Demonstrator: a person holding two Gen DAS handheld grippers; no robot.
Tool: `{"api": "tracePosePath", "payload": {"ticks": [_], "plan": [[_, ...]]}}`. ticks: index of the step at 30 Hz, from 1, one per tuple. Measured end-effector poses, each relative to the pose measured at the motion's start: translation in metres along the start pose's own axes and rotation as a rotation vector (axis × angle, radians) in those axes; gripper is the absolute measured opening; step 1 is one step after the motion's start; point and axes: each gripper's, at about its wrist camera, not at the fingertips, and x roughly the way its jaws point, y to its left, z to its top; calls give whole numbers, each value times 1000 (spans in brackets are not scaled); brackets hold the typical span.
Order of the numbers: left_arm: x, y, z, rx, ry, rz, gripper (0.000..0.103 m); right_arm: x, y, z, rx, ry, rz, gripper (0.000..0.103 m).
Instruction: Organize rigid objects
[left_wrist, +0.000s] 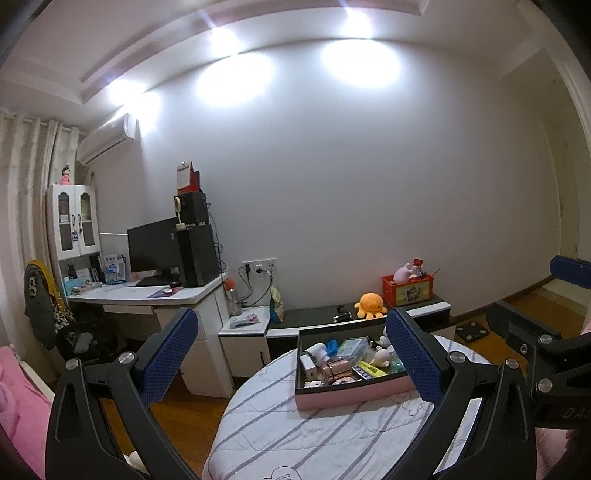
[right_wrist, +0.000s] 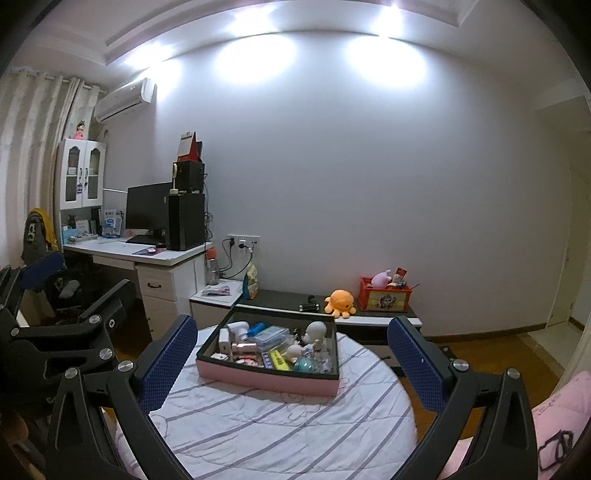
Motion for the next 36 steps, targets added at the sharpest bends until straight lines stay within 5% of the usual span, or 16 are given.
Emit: {"api": "tracePosePath", "payload": {"ticks": [6, 36], "plan": [[-8, 2, 14, -9, -52, 8, 103, -10, -2, 15, -7, -34, -16, 103], [-14, 2, 16, 6, -67, 2, 103, -15, 0, 21, -13, -33, -36, 103]]}}
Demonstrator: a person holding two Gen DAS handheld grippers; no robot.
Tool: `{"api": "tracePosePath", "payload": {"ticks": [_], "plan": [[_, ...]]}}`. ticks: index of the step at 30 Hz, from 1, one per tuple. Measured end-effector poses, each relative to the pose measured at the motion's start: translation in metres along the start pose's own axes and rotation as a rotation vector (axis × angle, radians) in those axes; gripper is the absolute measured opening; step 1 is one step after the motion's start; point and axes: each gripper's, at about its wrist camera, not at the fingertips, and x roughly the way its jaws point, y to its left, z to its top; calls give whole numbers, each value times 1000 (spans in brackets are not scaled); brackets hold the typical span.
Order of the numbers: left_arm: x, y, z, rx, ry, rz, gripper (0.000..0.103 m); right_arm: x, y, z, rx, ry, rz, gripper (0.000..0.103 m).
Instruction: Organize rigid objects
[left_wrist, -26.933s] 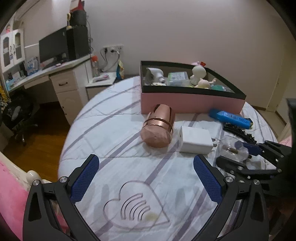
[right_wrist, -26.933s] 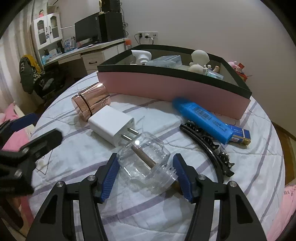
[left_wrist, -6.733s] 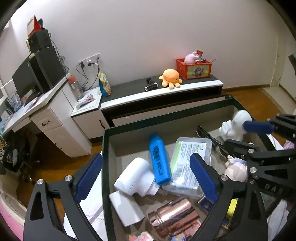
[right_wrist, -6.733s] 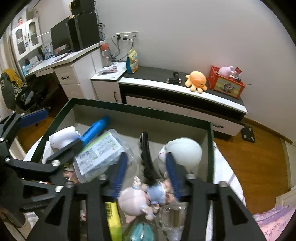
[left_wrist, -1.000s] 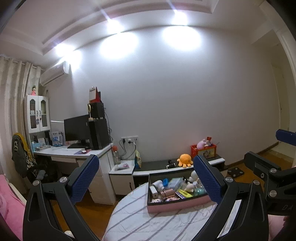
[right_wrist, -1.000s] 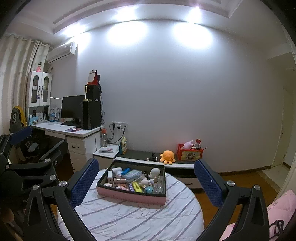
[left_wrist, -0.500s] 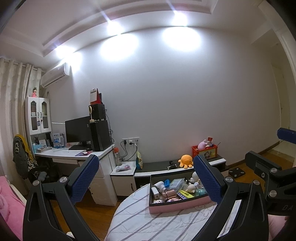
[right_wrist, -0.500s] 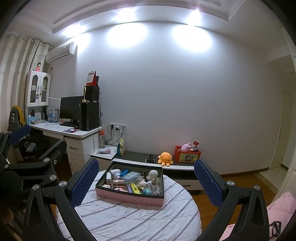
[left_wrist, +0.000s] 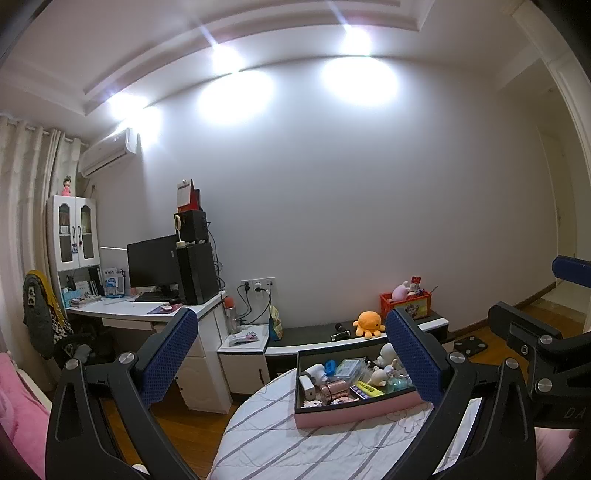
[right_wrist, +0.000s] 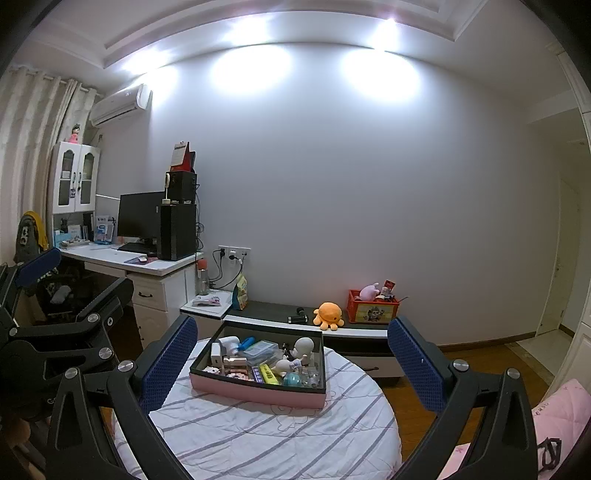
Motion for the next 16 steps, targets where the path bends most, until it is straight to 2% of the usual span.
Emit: {"api": "tracePosePath", "payload": {"ticks": [16], "plan": [[-1, -3, 5, 6, -7, 7, 103, -5, 4, 1, 0, 1, -9, 103]]}}
